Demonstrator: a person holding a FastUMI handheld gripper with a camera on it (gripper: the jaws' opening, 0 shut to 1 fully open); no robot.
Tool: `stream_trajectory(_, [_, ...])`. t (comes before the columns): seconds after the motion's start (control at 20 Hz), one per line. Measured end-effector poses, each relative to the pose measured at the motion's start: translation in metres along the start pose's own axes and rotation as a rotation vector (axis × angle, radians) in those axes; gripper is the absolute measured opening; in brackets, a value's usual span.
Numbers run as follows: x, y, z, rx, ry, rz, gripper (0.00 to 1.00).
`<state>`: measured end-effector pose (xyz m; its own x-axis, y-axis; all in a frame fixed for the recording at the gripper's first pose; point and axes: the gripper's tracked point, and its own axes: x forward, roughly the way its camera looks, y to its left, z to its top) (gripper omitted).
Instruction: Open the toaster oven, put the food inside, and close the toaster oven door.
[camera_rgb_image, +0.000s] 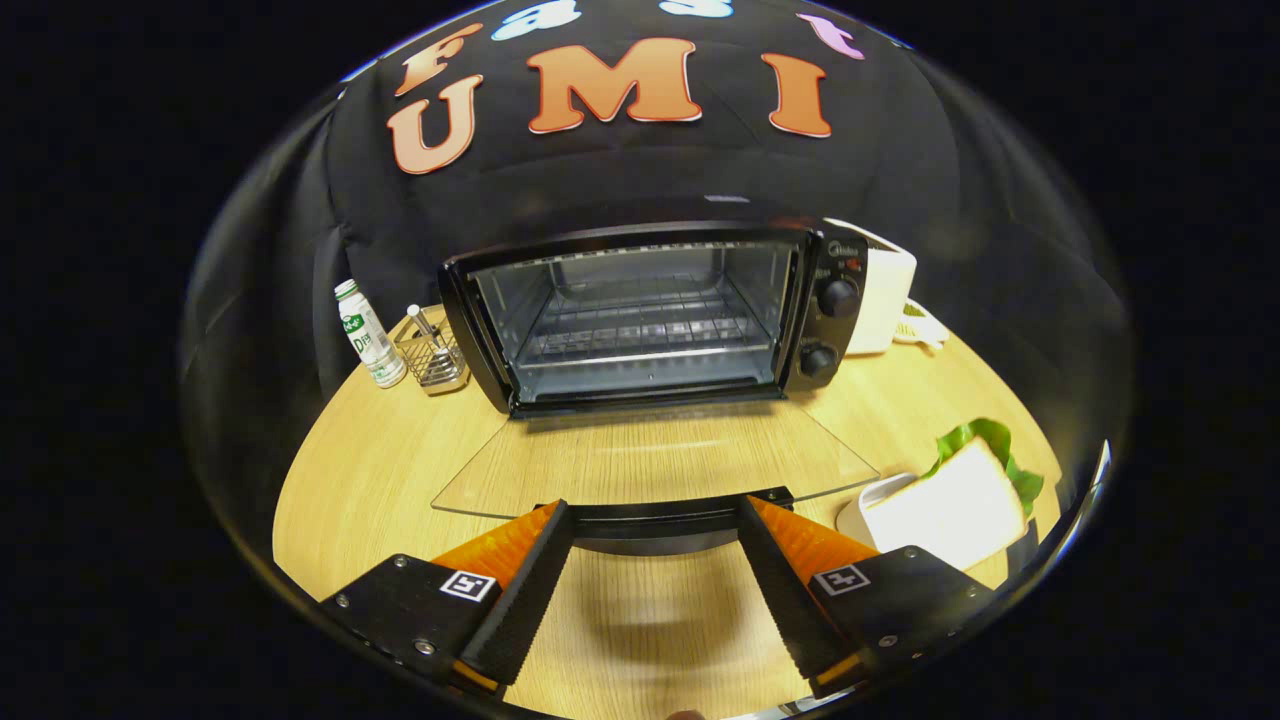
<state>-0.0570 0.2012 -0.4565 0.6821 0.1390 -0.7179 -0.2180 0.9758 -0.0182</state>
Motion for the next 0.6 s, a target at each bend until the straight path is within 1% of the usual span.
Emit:
stream_trajectory(0.3, [0.02,-0.003,-0.031,0.026,0.072,-0.006,0.99])
stream_trajectory(0.4, [0.022,-0.004,-0.035,0.015,0.077,-0.006,1.0])
stream_trajectory(0.5, [0.017,-0.004,-0.036,-0.001,0.085,0.005,1.0])
stream_trajectory(0.6, [0.004,-0.006,-0.027,0.013,0.074,0.036,1.0])
